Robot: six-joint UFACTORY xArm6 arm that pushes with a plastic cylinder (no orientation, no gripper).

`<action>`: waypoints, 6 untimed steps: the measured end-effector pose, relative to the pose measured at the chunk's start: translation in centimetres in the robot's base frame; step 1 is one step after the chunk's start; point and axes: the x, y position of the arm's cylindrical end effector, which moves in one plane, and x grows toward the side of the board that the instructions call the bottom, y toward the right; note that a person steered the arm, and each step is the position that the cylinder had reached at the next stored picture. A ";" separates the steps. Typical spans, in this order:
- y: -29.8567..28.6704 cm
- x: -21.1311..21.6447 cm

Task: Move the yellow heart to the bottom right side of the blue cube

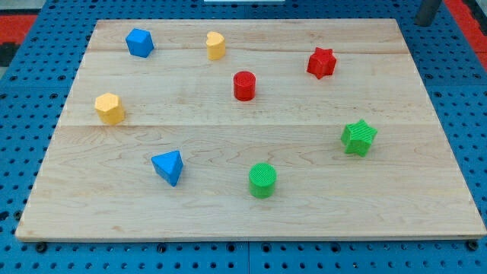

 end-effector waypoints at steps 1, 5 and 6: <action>-0.1 0.0; -20.1 0.9; -20.1 0.9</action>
